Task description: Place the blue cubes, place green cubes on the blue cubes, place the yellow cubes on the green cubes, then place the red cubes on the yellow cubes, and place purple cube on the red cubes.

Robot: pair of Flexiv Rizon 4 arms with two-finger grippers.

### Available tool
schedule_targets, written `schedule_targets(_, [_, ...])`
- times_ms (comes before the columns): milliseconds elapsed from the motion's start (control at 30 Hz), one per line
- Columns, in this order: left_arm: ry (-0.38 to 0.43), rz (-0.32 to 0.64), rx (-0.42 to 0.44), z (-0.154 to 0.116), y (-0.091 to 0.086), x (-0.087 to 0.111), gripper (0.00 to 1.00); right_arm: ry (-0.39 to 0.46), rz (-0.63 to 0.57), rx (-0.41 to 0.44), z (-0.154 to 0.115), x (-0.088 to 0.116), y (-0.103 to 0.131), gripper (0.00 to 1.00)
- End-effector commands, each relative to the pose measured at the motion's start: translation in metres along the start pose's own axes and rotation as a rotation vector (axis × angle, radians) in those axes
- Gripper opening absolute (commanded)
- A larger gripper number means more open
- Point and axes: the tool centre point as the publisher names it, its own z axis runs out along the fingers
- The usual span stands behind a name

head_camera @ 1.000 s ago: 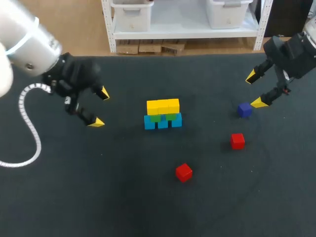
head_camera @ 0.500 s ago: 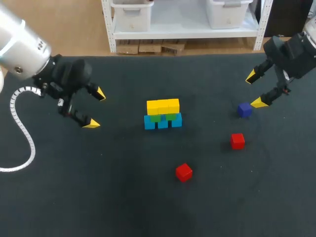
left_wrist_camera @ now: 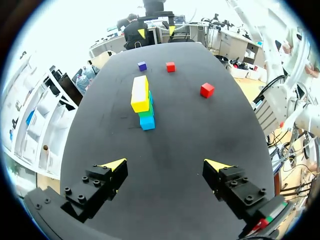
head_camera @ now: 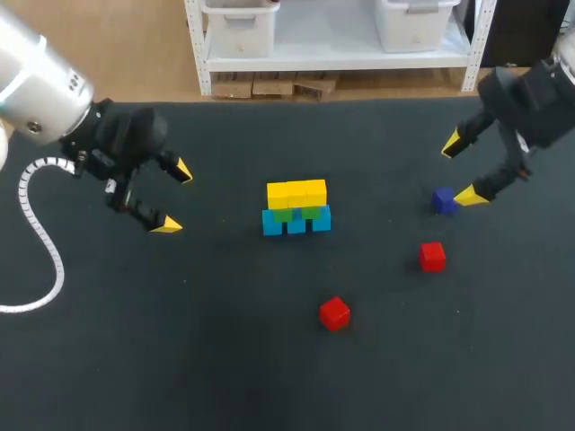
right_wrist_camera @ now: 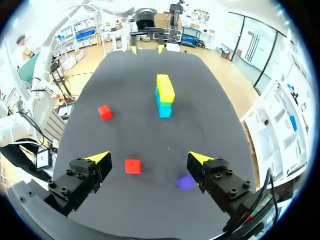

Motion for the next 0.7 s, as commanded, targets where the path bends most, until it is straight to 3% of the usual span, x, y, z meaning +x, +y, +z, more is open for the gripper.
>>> schedule_targets(33, [-0.002, 0.002, -0.002, 0.000, 0.000, 0.001, 1.00, -0.009, -0.025, 0.024, 0.000, -0.004, 0.025, 1.00])
schedule_targets(400, [-0.002, 0.002, -0.002, 0.000, 0.000, 0.001, 1.00, 0.031, -0.199, -0.084, 0.029, -0.022, 0.067, 1.00])
schedule_targets(700, [-0.002, 0.002, -0.002, 0.000, 0.000, 0.001, 1.00, 0.016, -0.353, -0.194, 0.066, -0.036, 0.095, 1.00])
